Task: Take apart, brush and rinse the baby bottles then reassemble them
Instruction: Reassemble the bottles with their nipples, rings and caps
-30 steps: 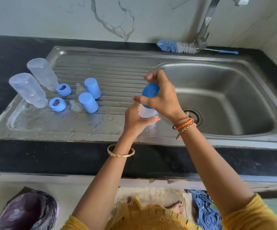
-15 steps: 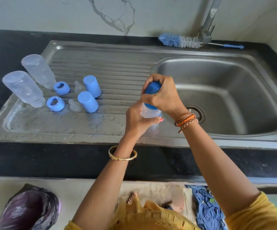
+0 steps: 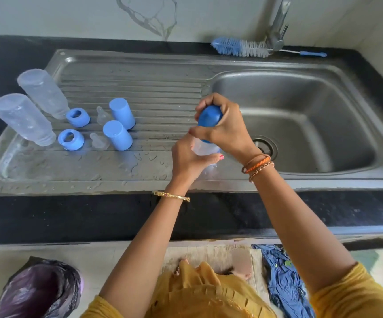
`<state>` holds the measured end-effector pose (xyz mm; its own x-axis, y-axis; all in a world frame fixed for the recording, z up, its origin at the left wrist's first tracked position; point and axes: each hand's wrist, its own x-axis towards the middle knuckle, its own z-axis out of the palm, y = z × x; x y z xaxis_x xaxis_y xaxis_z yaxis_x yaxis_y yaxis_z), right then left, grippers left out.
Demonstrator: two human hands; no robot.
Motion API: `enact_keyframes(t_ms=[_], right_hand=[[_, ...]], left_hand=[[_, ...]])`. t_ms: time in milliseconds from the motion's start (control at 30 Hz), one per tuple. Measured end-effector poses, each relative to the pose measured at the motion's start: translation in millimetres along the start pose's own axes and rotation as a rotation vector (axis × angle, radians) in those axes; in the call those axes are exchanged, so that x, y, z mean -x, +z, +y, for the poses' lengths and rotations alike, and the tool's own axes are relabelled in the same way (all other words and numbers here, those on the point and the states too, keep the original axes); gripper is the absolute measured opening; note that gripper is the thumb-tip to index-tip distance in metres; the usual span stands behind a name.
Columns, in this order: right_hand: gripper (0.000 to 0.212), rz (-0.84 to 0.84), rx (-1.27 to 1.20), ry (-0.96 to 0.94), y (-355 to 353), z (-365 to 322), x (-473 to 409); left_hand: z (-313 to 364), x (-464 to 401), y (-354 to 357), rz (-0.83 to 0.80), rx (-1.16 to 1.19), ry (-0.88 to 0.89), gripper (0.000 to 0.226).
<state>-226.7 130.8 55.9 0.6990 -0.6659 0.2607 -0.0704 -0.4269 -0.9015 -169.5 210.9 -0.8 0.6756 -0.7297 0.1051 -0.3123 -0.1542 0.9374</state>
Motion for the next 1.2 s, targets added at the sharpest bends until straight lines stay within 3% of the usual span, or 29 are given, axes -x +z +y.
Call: enact_keyframes(t_ms=[100, 300, 467, 533, 767, 900, 967, 1033, 1100, 1200], right_hand=[[0.044, -0.085, -0.12, 0.045, -6, 8, 5], [0.041, -0.031, 0.024, 0.078, -4, 13, 5], [0.037, -0.31, -0.127, 0.15, -17, 16, -3], [0.033, -0.333, -0.17, 0.146, -17, 18, -5], [0.048, 0.152, 0.14, 0.121, 8, 19, 13], [0.066, -0.072, 0.083, 0.105, -8, 19, 10], [0.087, -0.183, -0.057, 0.02, -23, 17, 3], [0.093, -0.23, -0.234, -0.035, -36, 12, -8], [0.086, -0.297, -0.302, -0.035, -45, 4, -22], [0.047, -0.272, -0.37, 0.03, -46, -4, -34]], left_hand=[[-1, -2, 2, 0.012, 0.034, -0.038, 0.041], [-2, -3, 4, 0.022, 0.03, -0.016, 0.047], [-7, -3, 3, 0.021, 0.082, -0.016, 0.048], [-6, -3, 2, 0.025, 0.079, -0.011, 0.05], [-7, -3, 3, 0.05, 0.044, -0.029, 0.049], [-2, -5, 1, 0.01, 0.036, -0.058, 0.049], [4, -11, -3, -0.051, 0.0, -0.091, 0.045], [11, -19, -8, -0.112, -0.002, -0.071, 0.047], [24, -25, -11, -0.162, -0.019, -0.033, 0.048], [35, -38, -8, -0.112, -0.034, -0.013, 0.043]])
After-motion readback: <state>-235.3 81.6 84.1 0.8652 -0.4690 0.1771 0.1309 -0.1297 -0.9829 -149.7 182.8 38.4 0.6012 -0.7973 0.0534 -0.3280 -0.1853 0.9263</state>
